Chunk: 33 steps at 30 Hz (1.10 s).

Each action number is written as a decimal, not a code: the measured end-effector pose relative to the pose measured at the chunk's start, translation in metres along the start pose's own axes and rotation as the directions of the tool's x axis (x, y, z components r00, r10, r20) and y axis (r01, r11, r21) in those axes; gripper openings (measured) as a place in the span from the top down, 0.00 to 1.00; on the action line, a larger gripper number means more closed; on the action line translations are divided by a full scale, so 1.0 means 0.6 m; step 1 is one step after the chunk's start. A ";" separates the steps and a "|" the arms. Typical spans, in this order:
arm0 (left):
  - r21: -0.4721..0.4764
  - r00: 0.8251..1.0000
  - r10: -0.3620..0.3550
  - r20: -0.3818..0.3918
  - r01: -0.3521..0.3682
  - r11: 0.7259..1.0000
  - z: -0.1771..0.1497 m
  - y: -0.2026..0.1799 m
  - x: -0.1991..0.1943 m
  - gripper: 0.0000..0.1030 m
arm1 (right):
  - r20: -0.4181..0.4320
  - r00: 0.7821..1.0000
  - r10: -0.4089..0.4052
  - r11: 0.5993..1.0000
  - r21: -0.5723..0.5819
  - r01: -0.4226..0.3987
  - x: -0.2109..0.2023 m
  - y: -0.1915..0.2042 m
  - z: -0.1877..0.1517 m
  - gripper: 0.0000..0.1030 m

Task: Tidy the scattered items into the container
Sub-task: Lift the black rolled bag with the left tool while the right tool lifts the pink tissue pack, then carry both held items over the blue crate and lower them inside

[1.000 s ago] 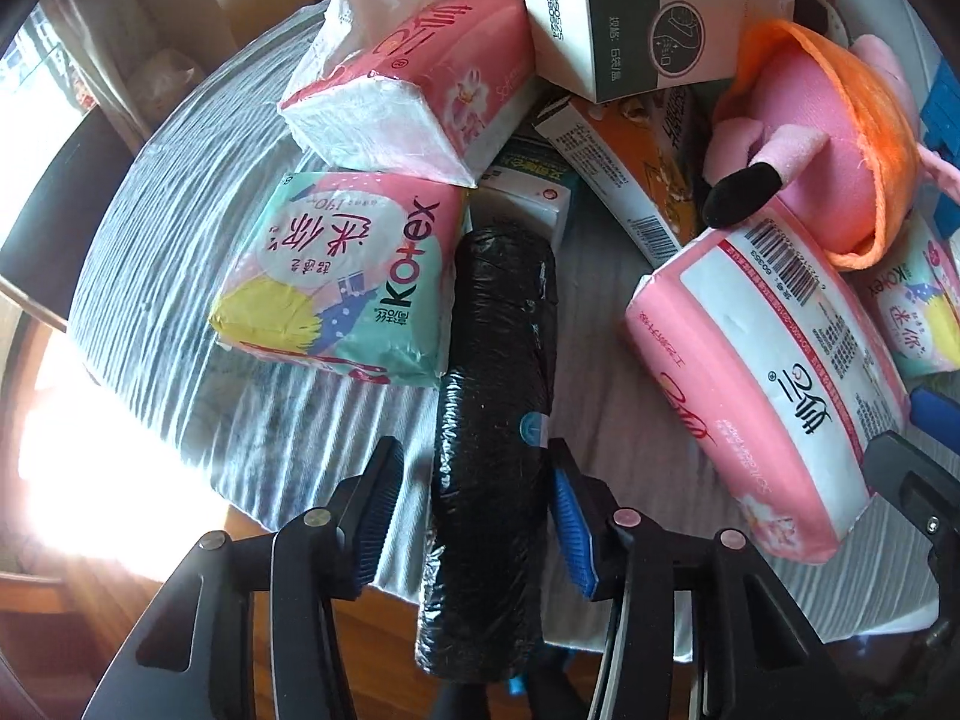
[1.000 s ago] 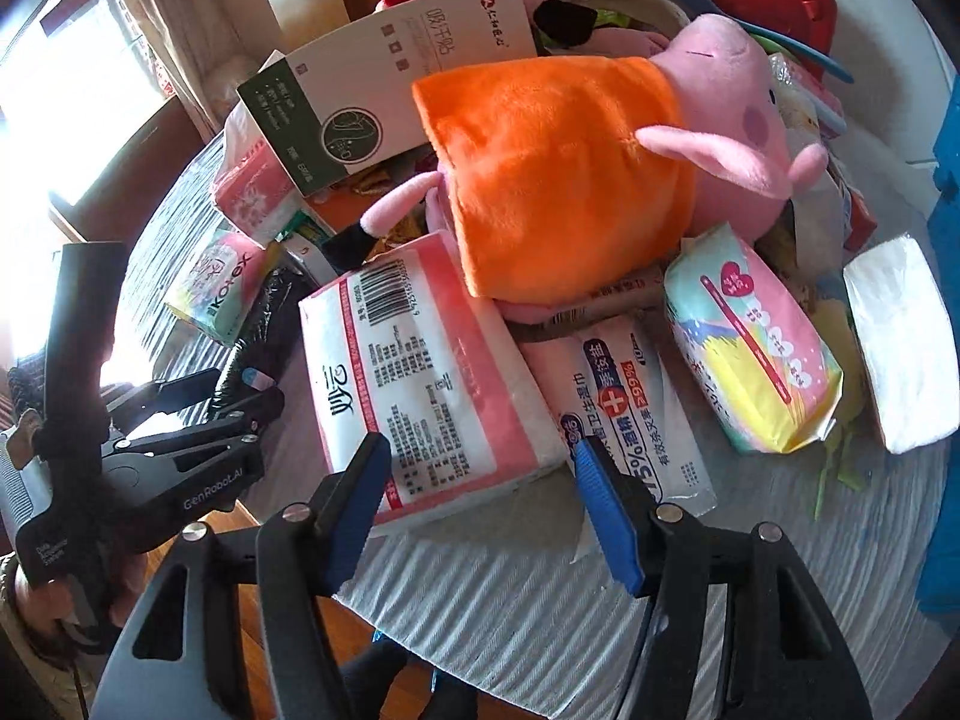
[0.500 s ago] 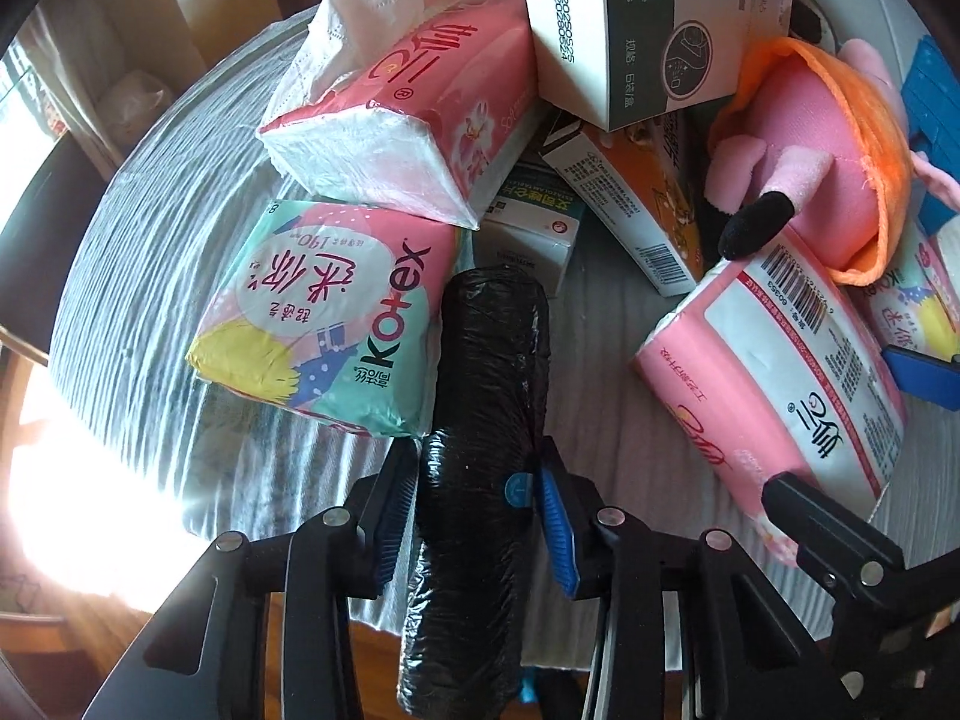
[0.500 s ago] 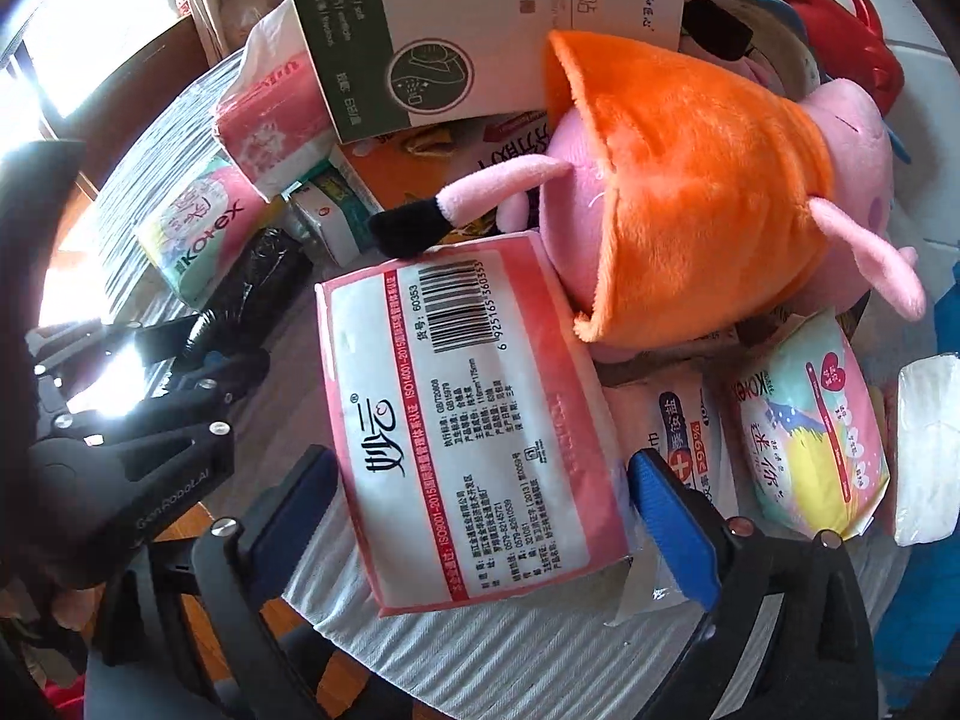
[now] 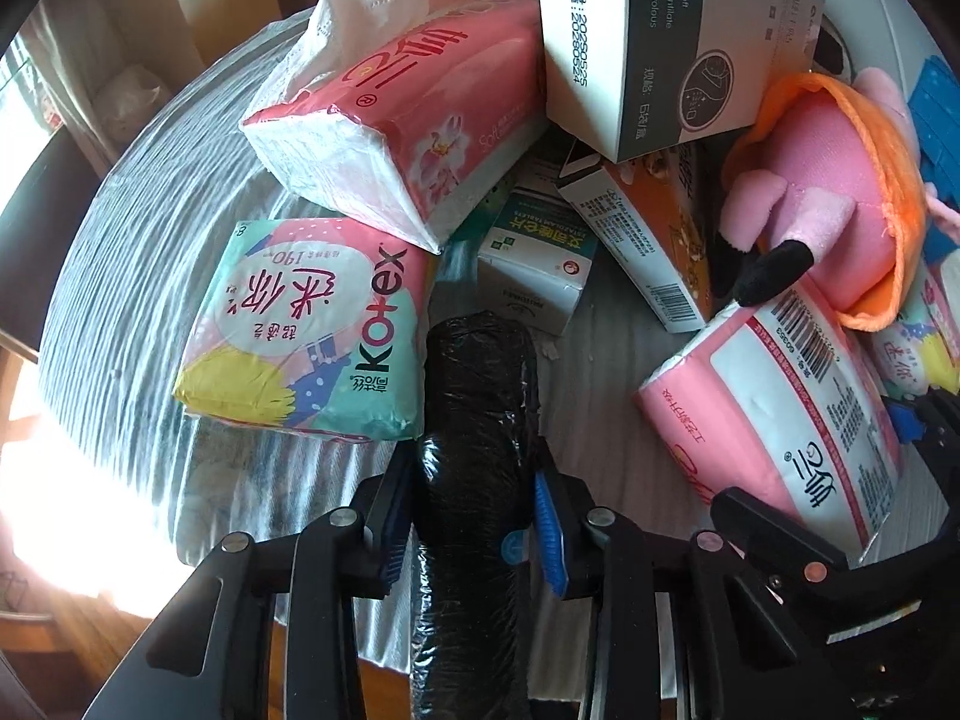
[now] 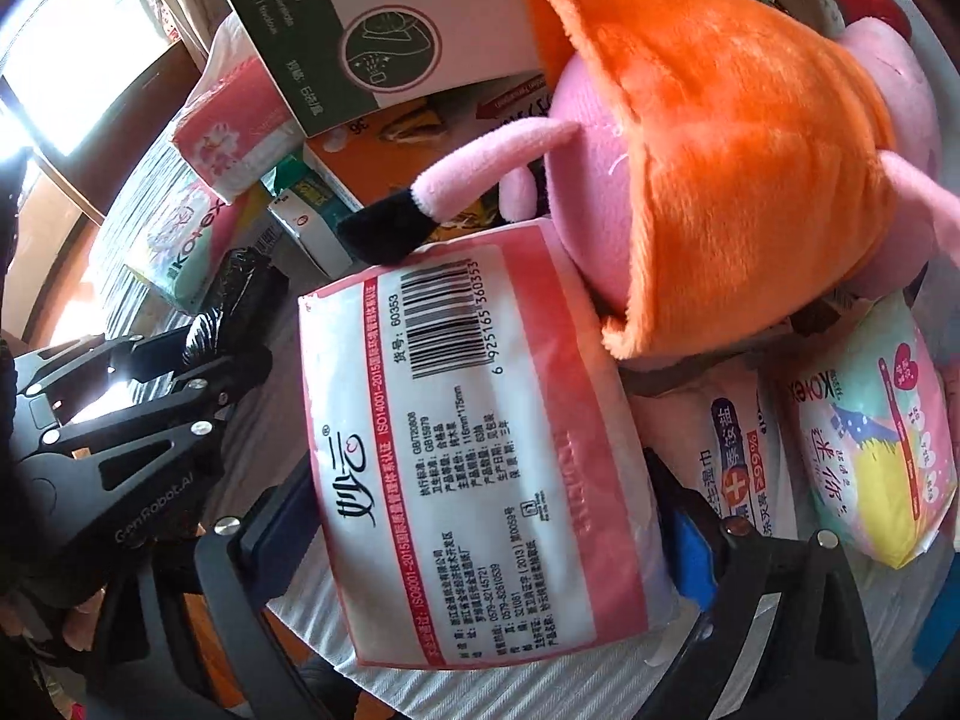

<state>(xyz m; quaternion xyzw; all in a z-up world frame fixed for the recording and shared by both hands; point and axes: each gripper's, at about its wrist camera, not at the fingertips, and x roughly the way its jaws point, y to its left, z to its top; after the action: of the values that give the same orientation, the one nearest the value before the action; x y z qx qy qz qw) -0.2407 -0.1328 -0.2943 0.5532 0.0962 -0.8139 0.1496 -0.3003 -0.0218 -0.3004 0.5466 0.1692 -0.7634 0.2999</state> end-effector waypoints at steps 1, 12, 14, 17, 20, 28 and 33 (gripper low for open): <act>0.004 1.000 0.004 0.000 -0.004 1.000 -0.003 -0.001 -0.002 0.67 | 0.002 1.000 0.001 1.000 0.006 -0.001 -0.004 0.001 -0.003 0.08; 0.037 0.993 -0.006 0.115 0.002 0.999 -0.001 -0.006 -0.113 0.67 | 0.125 0.992 0.001 1.000 0.028 -0.004 -0.121 0.018 -0.003 0.08; 0.047 0.988 -0.001 0.154 -0.006 0.999 0.007 -0.009 -0.143 0.67 | 0.168 0.986 -0.002 0.999 0.034 -0.003 -0.153 0.023 0.005 0.08; 0.060 0.977 0.010 0.213 -0.023 0.998 0.031 0.006 -0.179 0.67 | 0.237 0.971 -0.025 0.999 0.041 0.016 -0.215 0.022 0.013 0.08; 0.072 0.964 0.001 0.265 -0.021 0.997 0.041 0.001 -0.226 0.67 | 0.299 0.952 -0.069 0.997 0.055 0.055 -0.295 -0.017 0.004 0.08; 0.145 0.911 -0.080 0.405 0.022 0.989 0.067 -0.041 -0.353 0.67 | 0.443 0.871 -0.213 0.975 0.155 0.159 -0.459 -0.041 -0.006 0.08; 0.222 0.877 -0.166 0.451 0.070 0.973 0.088 -0.093 -0.404 0.67 | 0.482 0.815 -0.320 0.944 0.235 0.232 -0.542 -0.063 -0.015 0.08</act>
<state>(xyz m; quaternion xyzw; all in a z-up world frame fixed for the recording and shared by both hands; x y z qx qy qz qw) -0.2232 -0.0642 -0.0499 0.3467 0.0092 -0.9359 0.0623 -0.2458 0.1011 -0.0018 0.3154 0.0968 -0.9279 0.1736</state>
